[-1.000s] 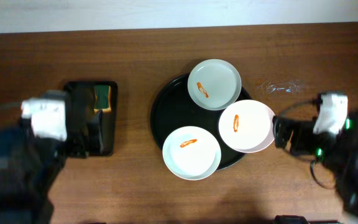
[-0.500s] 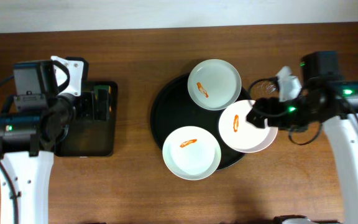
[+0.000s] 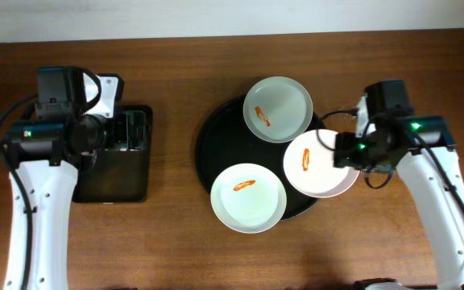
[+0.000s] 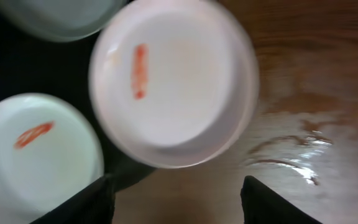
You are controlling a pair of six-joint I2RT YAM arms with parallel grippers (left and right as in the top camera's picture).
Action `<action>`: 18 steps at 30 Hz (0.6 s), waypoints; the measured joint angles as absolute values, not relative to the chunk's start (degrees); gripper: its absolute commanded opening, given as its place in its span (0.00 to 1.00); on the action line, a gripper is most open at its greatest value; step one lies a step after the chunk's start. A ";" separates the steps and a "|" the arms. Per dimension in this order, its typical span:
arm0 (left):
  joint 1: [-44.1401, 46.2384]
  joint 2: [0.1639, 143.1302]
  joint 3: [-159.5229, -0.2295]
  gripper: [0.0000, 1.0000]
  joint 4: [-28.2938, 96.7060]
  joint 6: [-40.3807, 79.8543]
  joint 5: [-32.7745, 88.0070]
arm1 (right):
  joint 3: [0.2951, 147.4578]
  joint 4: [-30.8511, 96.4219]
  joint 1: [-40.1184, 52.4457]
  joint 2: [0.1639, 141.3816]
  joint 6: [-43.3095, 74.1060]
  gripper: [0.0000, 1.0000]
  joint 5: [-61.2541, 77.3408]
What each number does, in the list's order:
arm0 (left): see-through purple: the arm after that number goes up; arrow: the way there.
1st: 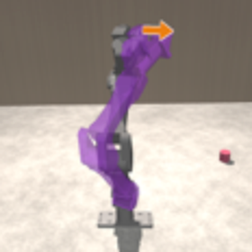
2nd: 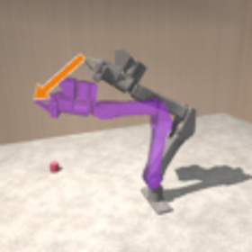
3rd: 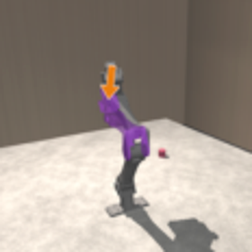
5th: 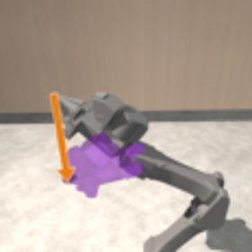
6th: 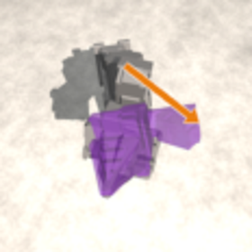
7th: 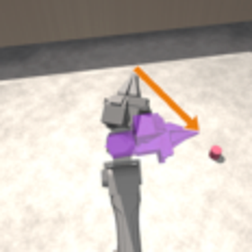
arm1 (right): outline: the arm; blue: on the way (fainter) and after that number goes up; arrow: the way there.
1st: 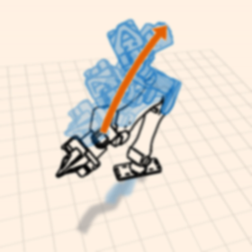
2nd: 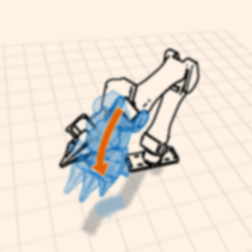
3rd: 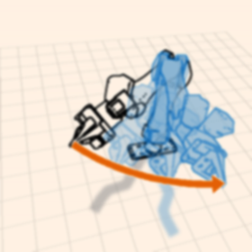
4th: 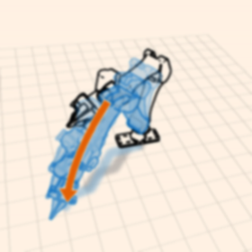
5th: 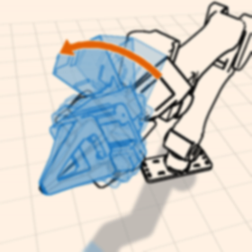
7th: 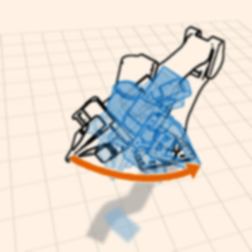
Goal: Clean dirty plates on tray and stack at the side
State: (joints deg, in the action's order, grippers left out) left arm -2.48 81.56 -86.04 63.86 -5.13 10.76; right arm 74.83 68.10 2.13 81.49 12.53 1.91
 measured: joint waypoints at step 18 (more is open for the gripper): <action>-2.48 89.06 -86.06 0.99 63.79 -0.95 6.48 | 75.09 68.88 -4.84 99.83 13.52 0.62 0.12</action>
